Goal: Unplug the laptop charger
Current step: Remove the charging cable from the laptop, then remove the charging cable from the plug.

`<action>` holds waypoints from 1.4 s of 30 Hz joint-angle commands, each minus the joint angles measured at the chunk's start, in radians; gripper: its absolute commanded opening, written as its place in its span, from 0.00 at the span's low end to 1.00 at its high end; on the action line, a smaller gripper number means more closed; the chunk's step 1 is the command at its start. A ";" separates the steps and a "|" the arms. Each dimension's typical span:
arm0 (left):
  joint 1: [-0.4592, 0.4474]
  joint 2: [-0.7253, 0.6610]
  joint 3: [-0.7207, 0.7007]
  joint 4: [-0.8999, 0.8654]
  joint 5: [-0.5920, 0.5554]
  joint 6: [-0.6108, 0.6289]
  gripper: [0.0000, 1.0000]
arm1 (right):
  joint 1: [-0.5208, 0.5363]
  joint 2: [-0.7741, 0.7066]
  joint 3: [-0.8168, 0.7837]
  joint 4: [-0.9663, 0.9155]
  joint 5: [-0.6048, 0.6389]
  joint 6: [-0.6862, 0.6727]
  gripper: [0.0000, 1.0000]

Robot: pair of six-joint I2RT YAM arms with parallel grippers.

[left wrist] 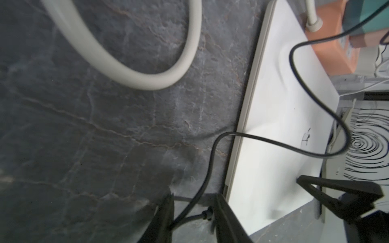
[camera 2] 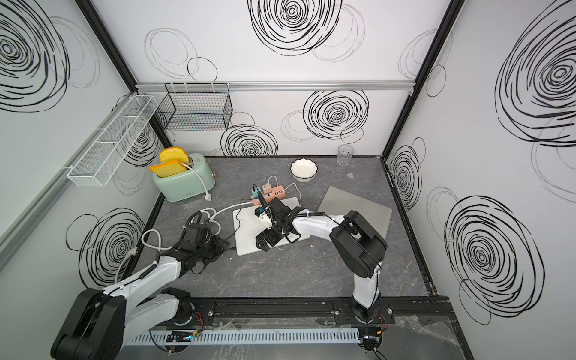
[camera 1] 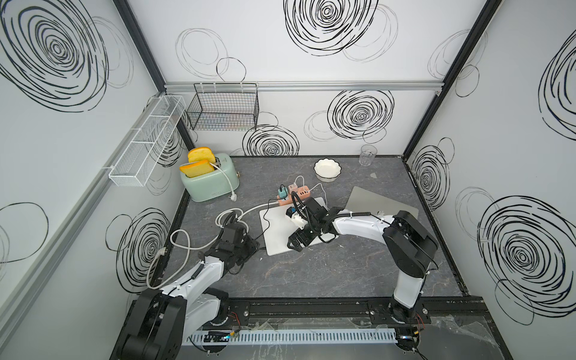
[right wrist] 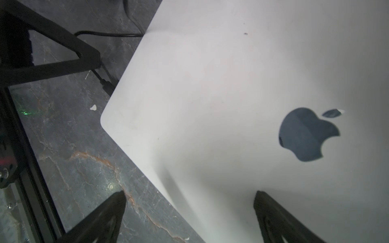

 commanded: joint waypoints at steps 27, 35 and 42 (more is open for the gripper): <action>0.161 -0.014 0.084 -0.155 -0.023 0.147 0.44 | -0.055 0.019 -0.028 -0.031 -0.051 0.050 0.99; 0.142 -0.068 0.212 -0.221 -0.036 0.214 0.77 | -0.159 -0.114 0.114 -0.121 -0.063 0.048 0.99; 0.023 0.044 0.438 -0.174 -0.055 0.251 0.71 | -0.282 -0.120 0.296 -0.186 -0.096 0.074 0.99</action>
